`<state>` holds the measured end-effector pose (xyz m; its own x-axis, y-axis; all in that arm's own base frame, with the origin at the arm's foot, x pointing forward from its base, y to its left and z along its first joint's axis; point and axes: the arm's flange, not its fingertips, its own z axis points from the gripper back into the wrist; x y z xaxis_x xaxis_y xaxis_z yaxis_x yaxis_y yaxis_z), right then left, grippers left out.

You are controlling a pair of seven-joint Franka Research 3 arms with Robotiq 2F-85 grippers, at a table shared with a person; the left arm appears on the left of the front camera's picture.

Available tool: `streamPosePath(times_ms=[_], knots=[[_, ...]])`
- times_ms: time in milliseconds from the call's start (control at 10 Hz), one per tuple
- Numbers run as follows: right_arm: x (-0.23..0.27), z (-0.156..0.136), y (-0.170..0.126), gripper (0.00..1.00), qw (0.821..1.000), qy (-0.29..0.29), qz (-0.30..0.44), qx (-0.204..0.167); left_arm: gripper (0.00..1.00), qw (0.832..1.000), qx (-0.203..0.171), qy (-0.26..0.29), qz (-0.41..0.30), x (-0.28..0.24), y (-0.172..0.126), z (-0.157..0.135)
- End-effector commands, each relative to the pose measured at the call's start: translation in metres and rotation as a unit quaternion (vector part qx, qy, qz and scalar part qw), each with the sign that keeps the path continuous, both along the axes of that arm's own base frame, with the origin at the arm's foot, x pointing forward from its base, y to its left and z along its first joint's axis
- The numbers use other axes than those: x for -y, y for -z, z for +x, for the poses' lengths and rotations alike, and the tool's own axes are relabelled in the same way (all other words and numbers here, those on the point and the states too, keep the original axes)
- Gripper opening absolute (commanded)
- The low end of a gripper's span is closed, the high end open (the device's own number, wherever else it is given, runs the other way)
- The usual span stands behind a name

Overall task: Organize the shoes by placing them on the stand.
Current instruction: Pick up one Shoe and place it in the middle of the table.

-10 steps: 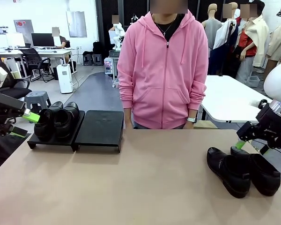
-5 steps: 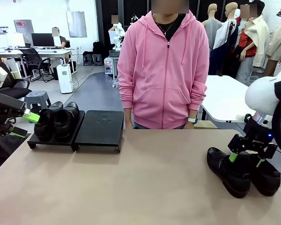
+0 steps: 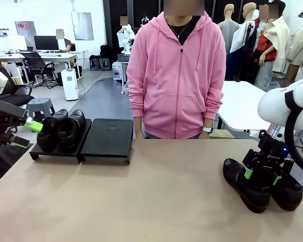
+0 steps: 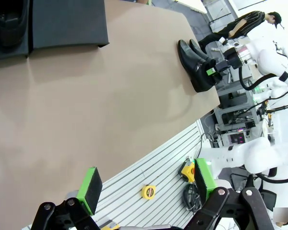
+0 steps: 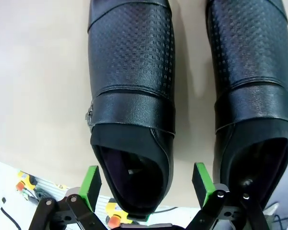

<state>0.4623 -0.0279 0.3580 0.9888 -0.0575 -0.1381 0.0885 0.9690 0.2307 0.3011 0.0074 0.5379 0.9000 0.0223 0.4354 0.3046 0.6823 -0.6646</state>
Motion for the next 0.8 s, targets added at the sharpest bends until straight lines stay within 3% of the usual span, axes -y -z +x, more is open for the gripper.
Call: streamPosePath(times_ms=[0,300,500,700], knots=[[-0.0037,0.0131,0.0028,1.0,1.0,0.005,0.008,-0.022,1.0,1.0,-0.003,0.0,-0.004,0.0,-0.0005,-0.0008],[0.0004,0.0154,0.0065,1.0,0.999,0.026,0.009,-0.028,1.0,1.0,-0.003,0.0,-0.004,0.0,-0.0005,-0.0008],[0.0006,0.016,0.0076,0.0,0.999,0.034,0.012,-0.032,1.0,1.0,-0.003,0.0,-0.004,0.0,-0.0005,-0.0008],[0.0023,0.018,0.0077,0.0,0.998,0.054,0.014,-0.031,1.0,1.0,-0.003,0.0,-0.004,0.0,-0.0005,-0.0008]])
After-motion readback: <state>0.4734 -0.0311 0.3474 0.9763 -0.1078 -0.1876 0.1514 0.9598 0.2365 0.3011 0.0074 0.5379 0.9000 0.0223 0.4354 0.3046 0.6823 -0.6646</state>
